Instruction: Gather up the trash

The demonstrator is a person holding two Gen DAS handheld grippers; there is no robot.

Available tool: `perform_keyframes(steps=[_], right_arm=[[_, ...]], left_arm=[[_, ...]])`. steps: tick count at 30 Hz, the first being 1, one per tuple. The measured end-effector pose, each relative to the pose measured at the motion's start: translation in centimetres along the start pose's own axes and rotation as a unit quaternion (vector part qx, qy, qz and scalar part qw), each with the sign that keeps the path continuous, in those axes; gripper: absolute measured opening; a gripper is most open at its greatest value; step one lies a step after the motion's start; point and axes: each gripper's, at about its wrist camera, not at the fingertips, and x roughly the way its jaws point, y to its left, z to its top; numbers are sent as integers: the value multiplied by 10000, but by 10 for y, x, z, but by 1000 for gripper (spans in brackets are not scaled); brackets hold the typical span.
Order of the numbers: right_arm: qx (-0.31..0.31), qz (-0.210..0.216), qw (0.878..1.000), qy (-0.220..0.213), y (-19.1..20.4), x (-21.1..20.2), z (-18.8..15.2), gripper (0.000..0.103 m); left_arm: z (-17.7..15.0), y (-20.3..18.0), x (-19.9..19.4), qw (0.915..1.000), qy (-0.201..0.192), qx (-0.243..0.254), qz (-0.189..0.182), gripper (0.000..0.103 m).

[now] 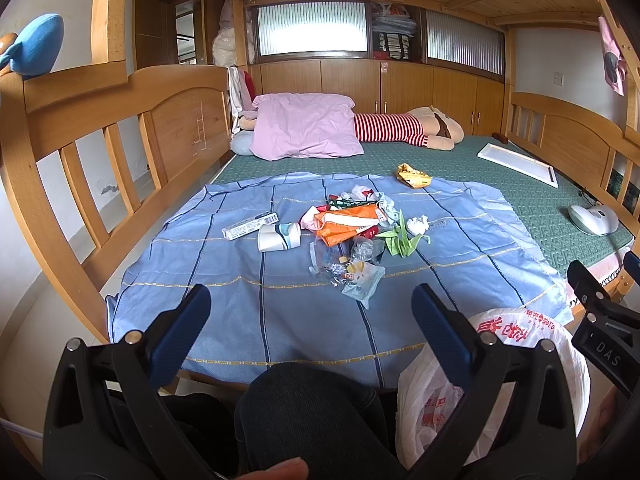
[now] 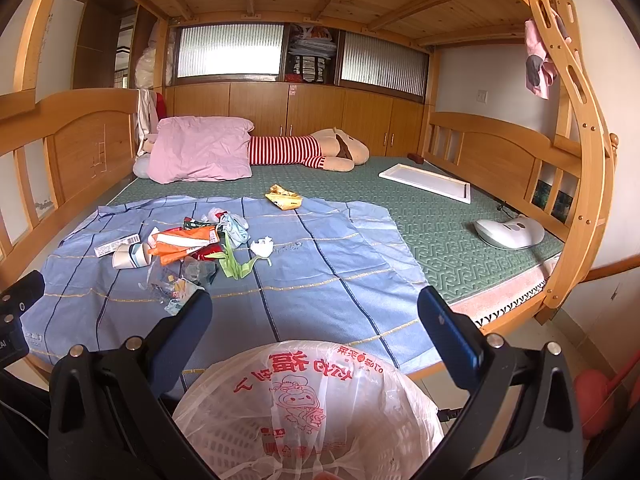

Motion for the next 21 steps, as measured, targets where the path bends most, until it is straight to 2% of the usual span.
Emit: perform_keyframes(steps=[21], right_arm=[[4, 9, 10000, 31, 1, 2, -7, 100]], left_arm=[[-4, -4, 1, 10000, 15, 1, -7, 100]])
